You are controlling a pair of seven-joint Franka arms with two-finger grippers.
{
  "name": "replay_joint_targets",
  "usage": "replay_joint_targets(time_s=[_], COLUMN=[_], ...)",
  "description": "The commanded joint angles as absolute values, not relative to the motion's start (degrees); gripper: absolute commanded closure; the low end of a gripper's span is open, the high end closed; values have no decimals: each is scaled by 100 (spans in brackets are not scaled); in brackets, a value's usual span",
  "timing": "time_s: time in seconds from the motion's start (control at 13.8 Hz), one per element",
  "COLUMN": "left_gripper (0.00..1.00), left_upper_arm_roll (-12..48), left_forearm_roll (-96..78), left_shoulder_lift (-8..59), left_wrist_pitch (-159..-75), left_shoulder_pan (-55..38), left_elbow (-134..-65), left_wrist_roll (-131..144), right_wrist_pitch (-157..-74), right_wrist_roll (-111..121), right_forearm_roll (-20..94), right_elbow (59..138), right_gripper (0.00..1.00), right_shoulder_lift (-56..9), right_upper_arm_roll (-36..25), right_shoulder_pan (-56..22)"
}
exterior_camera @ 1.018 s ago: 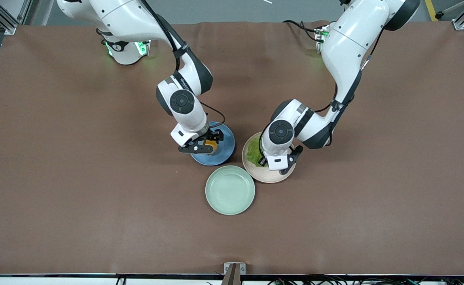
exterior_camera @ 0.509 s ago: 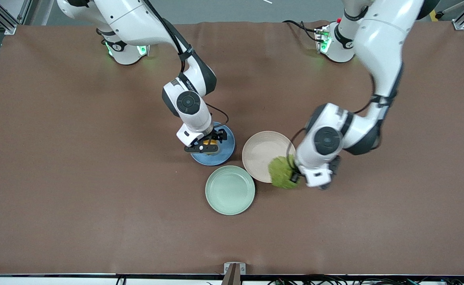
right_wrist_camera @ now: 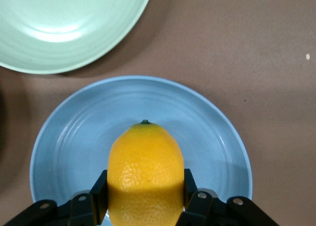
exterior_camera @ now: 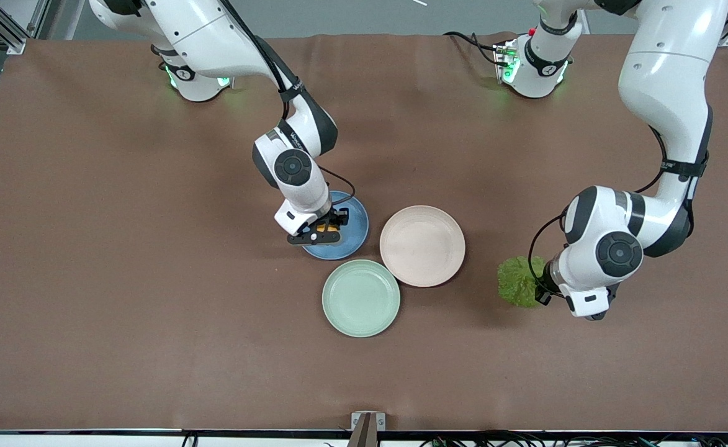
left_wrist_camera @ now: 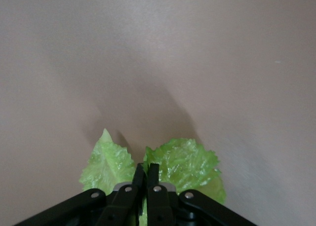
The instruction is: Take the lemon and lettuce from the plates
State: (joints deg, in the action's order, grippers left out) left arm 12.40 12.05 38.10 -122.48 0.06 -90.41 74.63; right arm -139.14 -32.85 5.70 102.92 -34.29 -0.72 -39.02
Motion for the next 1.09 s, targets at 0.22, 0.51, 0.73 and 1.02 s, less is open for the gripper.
replay_joint_targets(time_s=[0.22, 0.51, 0.73, 1.02], left_gripper=[0, 0, 0, 0], left_upper_arm_roll=[1309, 1336, 1336, 1423], left_forearm_roll=[1591, 1565, 1460, 1450], left_shoulder_lift=[3500, 2866, 2358, 2206], left_wrist_pitch=[-12199, -12173, -11586, -10094], left_shoulder_pan=[88, 106, 97, 61], left_elbow=[-8939, -8632, -8578, -8008], left_wrist_roll=[7409, 6973, 5567, 5056], right_wrist_pitch=[-12071, -11006, -10951, -11266], right_wrist_roll=[-2693, -1401, -198, 544], right_forearm_roll=[562, 388, 290, 80], right_elbow=[10266, 10309, 10406, 10668], right_gripper=[80, 80, 80, 80], right_shoulder_lift=[-1928, -1240, -1292, -1503], right_upper_arm_roll=[-70, -70, -70, -70], right_shoulder_pan=[-3210, -2078, -1085, -107])
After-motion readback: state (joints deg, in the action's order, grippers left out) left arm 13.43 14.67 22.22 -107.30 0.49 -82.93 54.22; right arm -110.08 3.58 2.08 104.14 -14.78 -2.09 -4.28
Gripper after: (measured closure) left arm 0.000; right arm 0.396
